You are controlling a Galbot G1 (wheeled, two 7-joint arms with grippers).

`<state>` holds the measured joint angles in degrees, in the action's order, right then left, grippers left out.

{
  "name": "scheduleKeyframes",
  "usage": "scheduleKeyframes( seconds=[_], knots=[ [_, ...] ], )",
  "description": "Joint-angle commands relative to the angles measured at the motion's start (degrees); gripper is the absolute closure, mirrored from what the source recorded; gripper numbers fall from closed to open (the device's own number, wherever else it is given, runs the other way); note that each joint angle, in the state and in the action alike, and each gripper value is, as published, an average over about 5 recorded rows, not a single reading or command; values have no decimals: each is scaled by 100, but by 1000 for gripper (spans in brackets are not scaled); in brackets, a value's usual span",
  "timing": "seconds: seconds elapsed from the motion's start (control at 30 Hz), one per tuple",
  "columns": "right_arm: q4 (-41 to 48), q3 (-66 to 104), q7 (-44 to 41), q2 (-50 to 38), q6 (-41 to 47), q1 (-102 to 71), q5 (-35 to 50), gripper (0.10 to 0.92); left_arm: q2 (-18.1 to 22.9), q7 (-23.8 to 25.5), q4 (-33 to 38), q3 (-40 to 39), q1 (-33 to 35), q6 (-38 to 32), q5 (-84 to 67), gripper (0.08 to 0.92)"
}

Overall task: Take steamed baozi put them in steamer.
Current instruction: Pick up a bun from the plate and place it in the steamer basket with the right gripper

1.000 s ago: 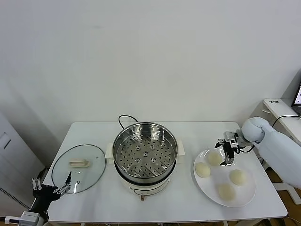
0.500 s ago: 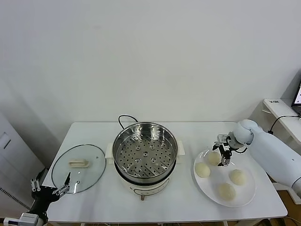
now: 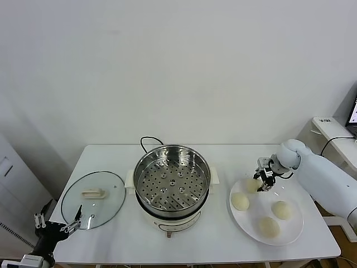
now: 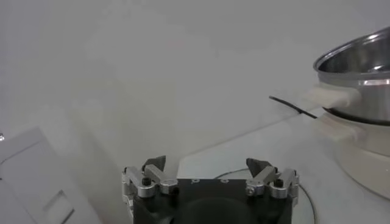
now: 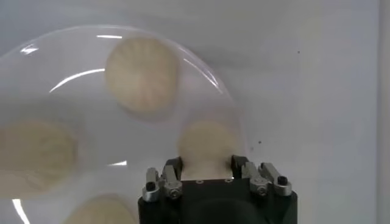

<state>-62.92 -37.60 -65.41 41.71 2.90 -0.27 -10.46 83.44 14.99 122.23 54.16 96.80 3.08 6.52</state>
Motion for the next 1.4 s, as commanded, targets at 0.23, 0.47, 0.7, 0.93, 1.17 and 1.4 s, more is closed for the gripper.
scheduleKeyframes(
  seconds=[0.23, 0.47, 0.7, 0.93, 1.17, 1.4],
  knots=[
    [-271, -3144, -305, 409, -504, 3770, 2196, 573, -27, 6, 20, 64, -13, -22, -53, 177],
    [-433, -3766, -439, 1527, -1466, 4836, 2601, 583, -69, 10, 44, 156, -32, -23, -143, 177],
    [-1255, -3525, -249, 2207, -2125, 4238, 1600, 580, -84, 11, 95, 245, -22, -17, -247, 177],
    [-1007, -3093, -184, 2827, -2733, 3382, 548, 575, -70, 11, 129, 265, -14, -22, -302, 177],
    [-781, -2909, -67, 3072, -2916, 2917, -32, 575, -110, 13, 114, 345, 26, -36, -400, 177],
    [-663, -2742, -23, 3161, -3034, 2546, -461, 573, -149, 12, 102, 363, 12, -28, -427, 177]
  ],
)
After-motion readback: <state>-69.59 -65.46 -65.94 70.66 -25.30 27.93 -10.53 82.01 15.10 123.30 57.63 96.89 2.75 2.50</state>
